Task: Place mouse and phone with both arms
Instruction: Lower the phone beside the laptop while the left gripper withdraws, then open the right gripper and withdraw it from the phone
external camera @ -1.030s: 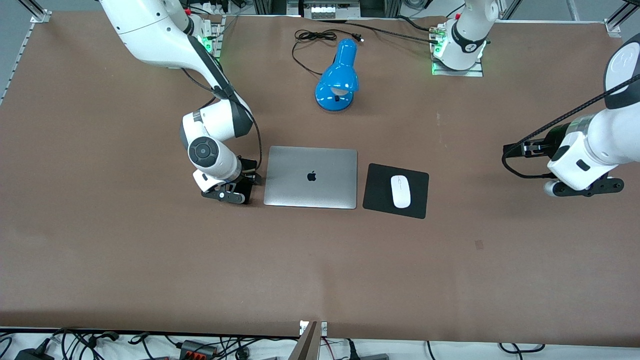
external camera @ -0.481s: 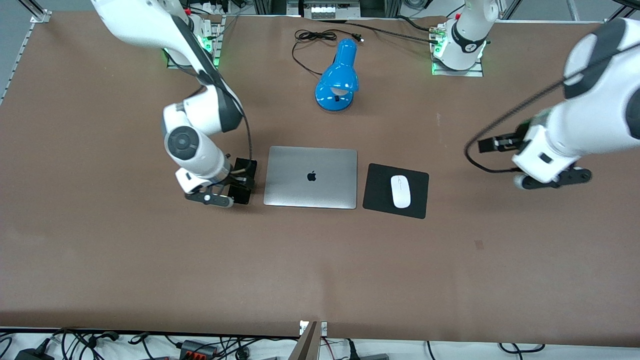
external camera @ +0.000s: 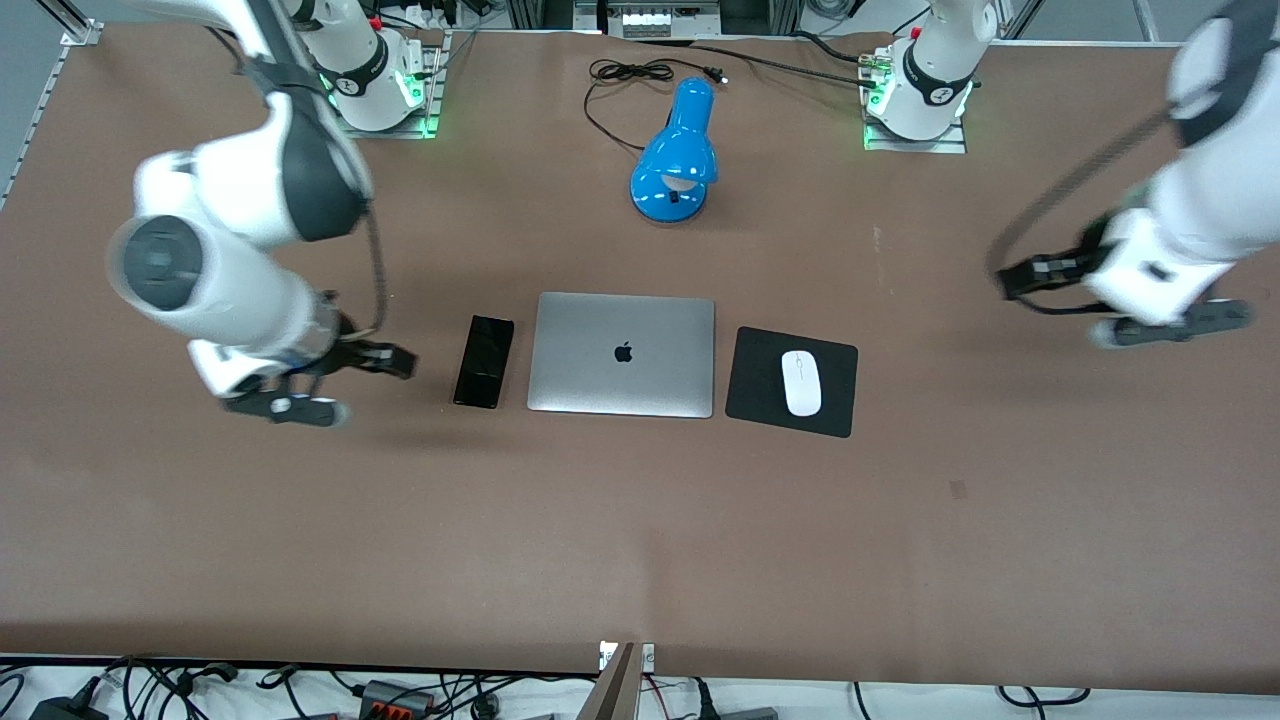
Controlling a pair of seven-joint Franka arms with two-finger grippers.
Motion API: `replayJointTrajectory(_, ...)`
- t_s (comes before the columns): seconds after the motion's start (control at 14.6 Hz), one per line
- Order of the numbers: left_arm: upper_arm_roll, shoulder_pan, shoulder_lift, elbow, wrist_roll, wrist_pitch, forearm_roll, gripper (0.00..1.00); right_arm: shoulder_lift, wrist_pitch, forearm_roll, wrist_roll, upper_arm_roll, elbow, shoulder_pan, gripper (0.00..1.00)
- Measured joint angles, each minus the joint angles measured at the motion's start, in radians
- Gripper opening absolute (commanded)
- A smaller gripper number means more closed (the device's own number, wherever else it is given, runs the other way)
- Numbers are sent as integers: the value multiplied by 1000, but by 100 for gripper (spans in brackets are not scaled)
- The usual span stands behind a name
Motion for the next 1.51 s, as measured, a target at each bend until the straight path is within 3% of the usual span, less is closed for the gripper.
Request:
replayJointTrajectory(0.34,-22,4,-68,-79,7,42,-8,100,-26,-155,-1,-216,-10,133,-123,100)
replayJointTrajectory(0.55,-23,4,-81,-92,7,77,-8,100,-41,-194,0,-382,-75,185,-169,100)
replayJointTrajectory(1.03,-17,38,-81,-99,18,131,-8,100,-109,-206,-13,-422,-83,192,-220,100)
replayJointTrajectory(1.17,-20,36,-81,-100,20,131,-8,100,-129,-188,-19,-422,-79,155,-219,100)
replayJointTrajectory(1.3,-12,16,-85,-100,21,121,-8,100,-185,-119,-23,-439,-79,51,-220,100)
replayJointTrajectory(1.37,22,-23,-90,-100,21,114,-8,100,-224,-86,-24,-454,-79,-14,-220,100)
replayJointTrajectory(1.51,162,-163,-98,-100,21,106,-8,100,-305,-54,-25,-462,-79,-134,-220,100)
